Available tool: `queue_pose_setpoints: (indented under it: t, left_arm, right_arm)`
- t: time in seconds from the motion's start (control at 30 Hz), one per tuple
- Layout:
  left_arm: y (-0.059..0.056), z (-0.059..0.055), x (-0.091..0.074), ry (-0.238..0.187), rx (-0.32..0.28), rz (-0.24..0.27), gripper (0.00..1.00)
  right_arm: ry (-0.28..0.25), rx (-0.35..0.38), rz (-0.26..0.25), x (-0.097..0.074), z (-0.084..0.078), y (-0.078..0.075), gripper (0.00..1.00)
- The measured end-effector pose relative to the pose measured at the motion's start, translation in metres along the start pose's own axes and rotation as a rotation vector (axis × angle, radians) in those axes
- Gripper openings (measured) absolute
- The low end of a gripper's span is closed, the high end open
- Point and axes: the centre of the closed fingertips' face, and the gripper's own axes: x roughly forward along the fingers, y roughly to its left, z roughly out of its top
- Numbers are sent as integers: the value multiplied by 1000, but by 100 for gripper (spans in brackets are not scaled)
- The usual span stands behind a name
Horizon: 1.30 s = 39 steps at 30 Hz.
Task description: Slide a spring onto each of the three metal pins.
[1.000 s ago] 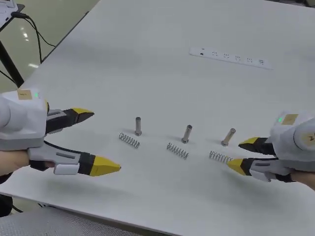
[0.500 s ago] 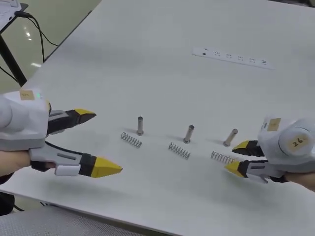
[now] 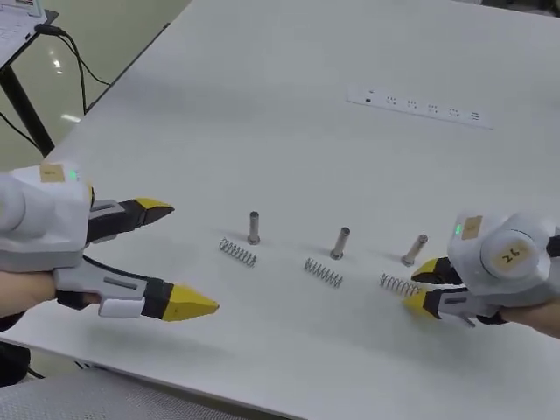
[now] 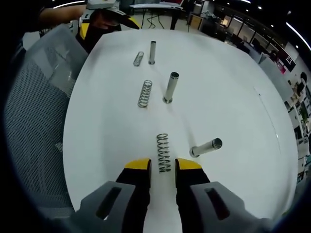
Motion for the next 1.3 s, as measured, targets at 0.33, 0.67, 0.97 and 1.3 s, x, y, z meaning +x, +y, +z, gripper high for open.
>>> queue_pose_setpoints:
  t: [0.33,0.67,0.97,1.3]
  left_arm:
    - [-1,2,-1,3,8,-4,94]
    - [-10,2,3,13,14,-24,94]
    - [-20,2,5,21,20,-47,94]
    - [-32,2,10,34,25,-89,91]
  right_arm:
    - [29,-20,40,4,-2,2,11]
    - [28,-62,44,3,-3,3,8]
    - [10,-70,51,-10,-1,11,8]
    - [-36,-85,56,-22,10,22,8]
